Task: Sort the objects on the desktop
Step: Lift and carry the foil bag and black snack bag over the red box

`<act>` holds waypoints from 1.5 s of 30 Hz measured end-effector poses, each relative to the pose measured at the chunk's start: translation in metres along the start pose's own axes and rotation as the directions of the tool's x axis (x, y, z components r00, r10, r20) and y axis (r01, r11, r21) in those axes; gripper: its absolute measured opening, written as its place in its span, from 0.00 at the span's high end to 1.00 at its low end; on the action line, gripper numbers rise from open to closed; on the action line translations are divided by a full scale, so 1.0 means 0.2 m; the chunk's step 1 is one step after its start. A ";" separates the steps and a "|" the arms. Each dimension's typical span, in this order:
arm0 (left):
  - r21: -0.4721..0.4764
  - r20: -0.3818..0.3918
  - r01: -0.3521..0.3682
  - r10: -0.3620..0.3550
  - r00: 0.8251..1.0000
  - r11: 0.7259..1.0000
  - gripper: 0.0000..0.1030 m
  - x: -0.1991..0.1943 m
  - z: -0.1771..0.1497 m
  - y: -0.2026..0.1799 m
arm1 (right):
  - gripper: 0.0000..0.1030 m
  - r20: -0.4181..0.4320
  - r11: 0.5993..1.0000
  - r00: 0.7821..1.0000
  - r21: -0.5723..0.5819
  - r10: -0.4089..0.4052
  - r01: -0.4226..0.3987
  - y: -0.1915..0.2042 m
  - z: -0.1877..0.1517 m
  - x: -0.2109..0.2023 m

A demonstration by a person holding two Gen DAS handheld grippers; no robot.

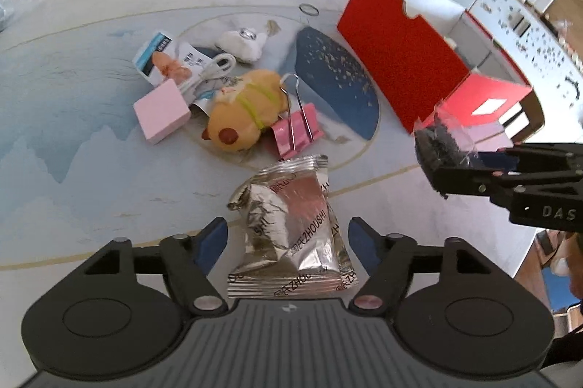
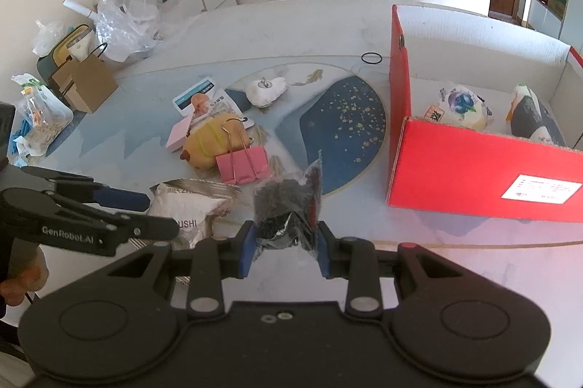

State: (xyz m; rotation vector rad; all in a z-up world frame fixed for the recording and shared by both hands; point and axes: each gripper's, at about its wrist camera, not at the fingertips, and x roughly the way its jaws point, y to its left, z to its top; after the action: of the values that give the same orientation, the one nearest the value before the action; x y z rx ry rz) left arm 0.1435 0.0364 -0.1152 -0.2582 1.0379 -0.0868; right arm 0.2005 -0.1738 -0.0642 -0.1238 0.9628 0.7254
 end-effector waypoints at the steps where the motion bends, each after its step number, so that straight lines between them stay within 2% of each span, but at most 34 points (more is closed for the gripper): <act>1: 0.006 -0.012 -0.003 0.003 1.000 1.000 0.29 0.02 0.01 -0.01 | 0.68 0.000 1.000 1.000 0.001 0.000 0.000 0.00 0.00 0.00; 8: 0.031 -0.034 -0.061 0.062 0.997 0.998 0.29 0.14 0.04 -0.05 | 0.68 -0.001 1.000 1.000 0.006 -0.003 0.003 -0.02 -0.01 0.00; 13: 0.028 -0.024 -0.071 0.072 0.997 0.997 0.31 0.14 0.04 -0.06 | 0.68 -0.001 1.000 1.000 0.013 -0.006 0.006 -0.04 -0.02 -0.01; 14: 0.030 -0.022 -0.073 0.074 0.997 0.997 0.32 0.14 0.04 -0.06 | 0.68 0.000 1.000 1.000 0.015 -0.007 0.007 -0.04 -0.02 -0.01; 15: 0.031 -0.020 -0.078 0.078 0.997 0.996 0.42 0.14 0.04 -0.06 | 0.68 0.000 1.000 1.000 0.017 -0.007 0.007 -0.05 -0.02 -0.01; 16: 0.036 -0.018 -0.083 0.084 0.996 0.996 0.46 0.14 0.04 -0.07 | 0.68 0.001 1.000 1.000 0.019 -0.008 0.008 -0.05 -0.02 -0.02; 20: 0.038 -0.013 -0.086 0.086 0.996 0.996 0.50 0.12 0.04 -0.07 | 0.68 0.008 1.000 1.000 0.026 -0.011 0.011 -0.07 -0.02 -0.03; 28: 0.017 0.014 -0.026 0.026 1.000 1.000 0.51 0.02 0.09 -0.11 | 0.68 0.035 0.999 0.999 0.036 -0.010 0.009 -0.09 0.00 -0.09; 36: 0.023 0.070 0.016 -0.017 0.997 1.000 0.51 -0.10 0.22 -0.20 | 0.68 0.101 0.999 0.995 0.043 -0.009 0.005 -0.14 0.08 -0.21; 45: 0.086 0.122 0.053 -0.063 0.991 0.995 0.51 -0.16 0.41 -0.40 | 0.68 0.147 0.997 0.988 0.063 -0.045 0.036 -0.30 0.17 -0.33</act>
State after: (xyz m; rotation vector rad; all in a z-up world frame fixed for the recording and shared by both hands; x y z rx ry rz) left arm 0.2008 -0.0205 -0.0285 -0.2155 0.9011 -0.1641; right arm 0.2377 -0.2399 -0.0055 -0.0355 0.8366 0.6577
